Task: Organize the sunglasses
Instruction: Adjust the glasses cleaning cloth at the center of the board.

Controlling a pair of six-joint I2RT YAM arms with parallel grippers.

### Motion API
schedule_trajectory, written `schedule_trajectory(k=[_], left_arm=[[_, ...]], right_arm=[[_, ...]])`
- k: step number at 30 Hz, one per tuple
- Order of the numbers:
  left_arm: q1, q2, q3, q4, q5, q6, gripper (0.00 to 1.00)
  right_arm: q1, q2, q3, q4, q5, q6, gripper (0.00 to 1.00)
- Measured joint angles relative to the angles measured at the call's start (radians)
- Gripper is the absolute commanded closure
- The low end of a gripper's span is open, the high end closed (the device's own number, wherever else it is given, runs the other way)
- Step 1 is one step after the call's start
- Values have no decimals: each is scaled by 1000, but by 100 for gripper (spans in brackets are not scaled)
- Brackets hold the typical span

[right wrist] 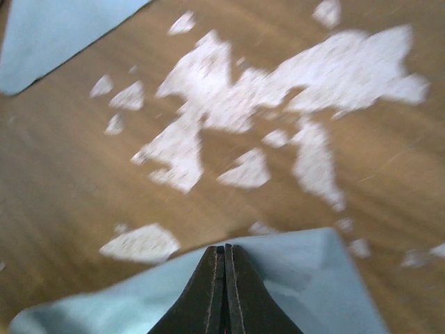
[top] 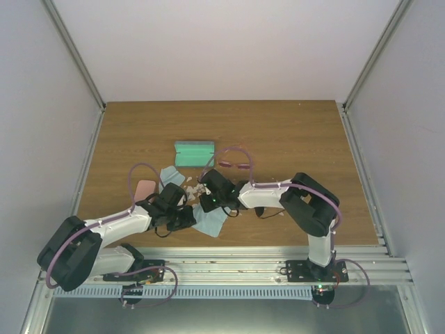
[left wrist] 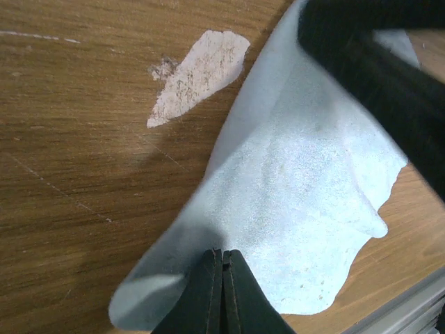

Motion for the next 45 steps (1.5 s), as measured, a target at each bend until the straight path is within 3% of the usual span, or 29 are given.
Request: schedule_trajectory(k=[9, 14, 20, 27, 33, 45], left_arm=[[0, -4, 0, -3, -3, 0, 100], [0, -8, 0, -8, -7, 3, 99], [0, -33, 3, -35, -26, 4, 92], [13, -97, 48, -72, -64, 12, 78], [47, -129, 92, -83, -86, 21, 78], [64, -60, 143, -76, -89, 30, 77]], right_arm=[[-40, 44, 53, 26, 154, 9, 99], [-51, 42, 50, 72, 129, -11, 88], [-57, -34, -18, 121, 47, 5, 84], [-33, -216, -125, 4, 12, 62, 84], [106, -235, -153, -124, -57, 109, 94], [158, -237, -213, -206, -32, 215, 91]])
